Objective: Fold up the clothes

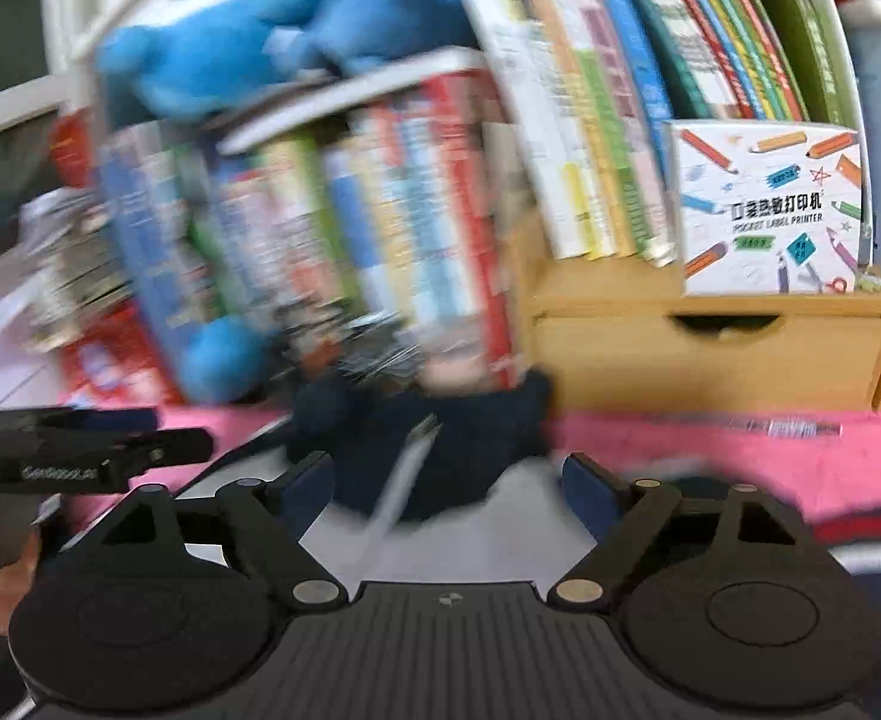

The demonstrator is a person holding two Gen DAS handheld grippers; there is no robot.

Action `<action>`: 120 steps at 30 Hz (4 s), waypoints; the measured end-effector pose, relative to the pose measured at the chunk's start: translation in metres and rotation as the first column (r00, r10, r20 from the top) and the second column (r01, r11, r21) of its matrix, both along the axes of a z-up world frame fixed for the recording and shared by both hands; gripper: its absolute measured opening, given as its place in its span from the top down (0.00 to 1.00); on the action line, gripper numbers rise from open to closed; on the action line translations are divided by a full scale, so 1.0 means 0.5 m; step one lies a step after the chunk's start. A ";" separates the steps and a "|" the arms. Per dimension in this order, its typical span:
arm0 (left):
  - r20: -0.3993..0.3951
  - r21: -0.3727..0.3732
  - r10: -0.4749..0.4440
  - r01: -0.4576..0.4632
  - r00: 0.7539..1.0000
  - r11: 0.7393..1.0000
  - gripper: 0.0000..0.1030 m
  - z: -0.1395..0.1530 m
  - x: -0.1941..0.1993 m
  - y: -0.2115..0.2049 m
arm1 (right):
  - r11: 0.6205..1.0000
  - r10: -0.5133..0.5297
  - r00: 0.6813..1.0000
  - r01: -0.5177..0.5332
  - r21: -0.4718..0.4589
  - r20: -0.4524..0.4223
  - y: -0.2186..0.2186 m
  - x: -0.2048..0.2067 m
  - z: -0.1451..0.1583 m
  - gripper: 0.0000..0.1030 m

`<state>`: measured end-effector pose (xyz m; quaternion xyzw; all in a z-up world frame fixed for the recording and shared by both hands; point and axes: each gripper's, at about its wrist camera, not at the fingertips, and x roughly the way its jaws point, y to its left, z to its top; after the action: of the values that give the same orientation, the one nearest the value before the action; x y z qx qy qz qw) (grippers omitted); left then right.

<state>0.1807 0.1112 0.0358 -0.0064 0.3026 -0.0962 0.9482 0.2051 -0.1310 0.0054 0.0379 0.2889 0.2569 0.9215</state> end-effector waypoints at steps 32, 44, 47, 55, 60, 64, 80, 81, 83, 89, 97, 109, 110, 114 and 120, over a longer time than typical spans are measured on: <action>0.128 0.136 -0.121 0.103 0.984 0.985 0.02 -0.013 -0.617 -0.046 | 0.989 -0.016 0.994 0.031 -0.142 0.108 -0.183 -0.726 -0.012 0.10; 0.121 0.165 -0.127 0.106 0.985 0.981 0.02 0.008 -0.371 -0.249 | 0.886 -0.458 0.888 0.453 0.100 0.045 -0.421 -0.551 0.012 0.10; 0.062 0.188 -0.119 0.106 0.991 0.976 0.02 -0.048 -0.343 -0.260 | 0.767 -0.611 0.790 0.608 0.204 -0.054 -0.563 -0.496 0.001 0.10; -0.014 0.166 -0.079 0.080 0.997 0.983 0.00 -0.113 -0.324 -0.250 | 0.604 -0.730 0.645 0.764 0.229 -0.226 -0.721 -0.338 -0.065 0.11; -0.026 0.159 -0.081 0.084 0.996 0.984 0.00 -0.113 -0.322 -0.255 | 0.617 -0.729 0.644 0.765 0.184 -0.232 -0.719 -0.276 -0.084 0.40; -0.049 0.118 -0.077 0.082 0.996 0.990 0.00 -0.113 -0.313 -0.247 | 0.715 -0.639 0.743 0.670 0.202 -0.200 -0.707 -0.266 -0.049 0.84; -0.054 0.117 -0.067 0.073 0.996 0.990 0.00 -0.111 -0.309 -0.251 | 0.391 -0.696 0.530 0.846 -0.363 0.485 -0.769 -0.311 0.140 0.85; -0.054 0.117 -0.066 0.072 0.996 0.991 0.00 -0.111 -0.309 -0.251 | 0.433 -0.717 0.551 0.832 -0.347 0.426 -0.783 -0.309 0.131 0.80; -0.055 0.115 -0.066 0.072 0.996 0.991 0.00 -0.111 -0.309 -0.251 | 0.542 -0.744 0.600 0.799 -0.260 0.294 -0.800 -0.319 0.110 0.50; -0.057 0.112 -0.064 0.070 0.996 0.991 0.00 -0.111 -0.308 -0.251 | 0.630 -0.777 0.629 0.776 -0.039 -0.036 -0.824 -0.326 0.017 0.27; -0.058 0.112 -0.070 0.076 0.996 0.991 0.00 -0.111 -0.309 -0.244 | 0.548 -0.806 0.548 0.834 0.069 -0.223 -0.856 -0.269 -0.098 0.28; -0.064 0.110 -0.087 0.094 0.994 0.989 0.00 -0.111 -0.303 -0.231 | 0.442 -0.802 0.482 0.876 -0.192 0.353 -0.755 -0.266 -0.011 0.90; -0.065 0.109 -0.088 0.094 0.994 0.990 0.00 -0.111 -0.303 -0.230 | 0.425 -0.773 0.480 0.877 -0.223 0.415 -0.744 -0.267 -0.006 0.90; -0.066 0.109 -0.091 0.098 0.994 0.989 0.00 -0.110 -0.303 -0.229 | 0.350 -0.664 0.481 0.877 -0.331 0.573 -0.715 -0.259 0.006 0.88; -0.068 0.108 -0.092 0.099 0.993 0.989 0.00 -0.109 -0.302 -0.229 | 0.568 -0.692 0.639 0.769 -0.294 0.335 -0.657 -0.261 0.009 0.37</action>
<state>0.0295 -0.0034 -0.0187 0.0582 0.3371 -0.1243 0.9314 0.0748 -0.4597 0.0101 -0.0637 0.2084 -0.2133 0.9524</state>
